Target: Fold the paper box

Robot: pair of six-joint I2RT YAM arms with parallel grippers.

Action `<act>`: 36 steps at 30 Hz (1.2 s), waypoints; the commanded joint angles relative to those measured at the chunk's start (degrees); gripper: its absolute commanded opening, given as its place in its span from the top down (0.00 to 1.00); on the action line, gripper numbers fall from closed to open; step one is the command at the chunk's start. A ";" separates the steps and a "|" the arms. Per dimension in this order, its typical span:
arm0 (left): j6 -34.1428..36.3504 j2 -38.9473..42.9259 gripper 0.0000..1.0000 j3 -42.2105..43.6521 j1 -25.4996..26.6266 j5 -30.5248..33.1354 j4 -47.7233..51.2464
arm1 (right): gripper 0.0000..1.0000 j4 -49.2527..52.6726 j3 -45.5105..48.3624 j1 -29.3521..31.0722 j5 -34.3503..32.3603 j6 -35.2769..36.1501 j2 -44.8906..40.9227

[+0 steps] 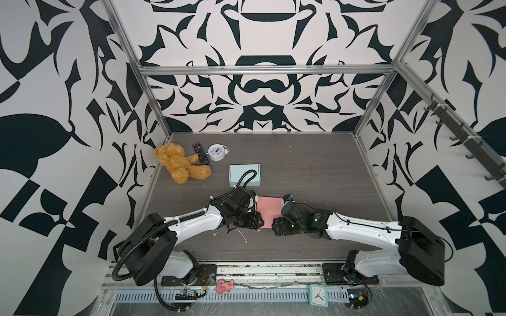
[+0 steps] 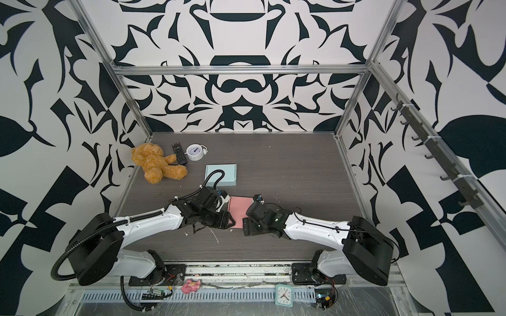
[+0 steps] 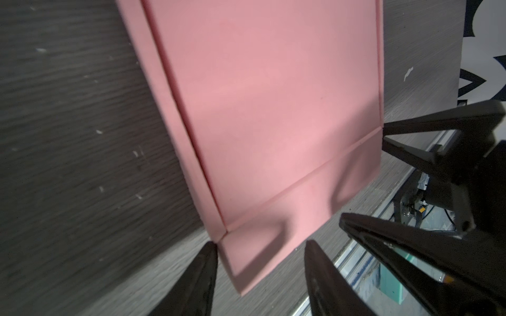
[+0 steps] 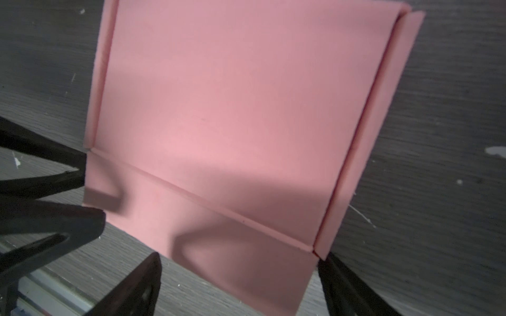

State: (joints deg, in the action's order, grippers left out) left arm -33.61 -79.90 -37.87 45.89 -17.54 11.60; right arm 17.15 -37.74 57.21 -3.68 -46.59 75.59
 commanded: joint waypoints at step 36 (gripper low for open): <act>-1.55 -3.39 0.51 3.62 0.25 2.69 -5.14 | 0.14 -0.22 1.28 0.30 -5.34 0.50 1.91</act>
State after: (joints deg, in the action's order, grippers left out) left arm -34.57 -82.15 -35.29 45.93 -15.90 7.40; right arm 17.67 -36.75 57.23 -7.29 -46.46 76.99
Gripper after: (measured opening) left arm 0.487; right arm 0.862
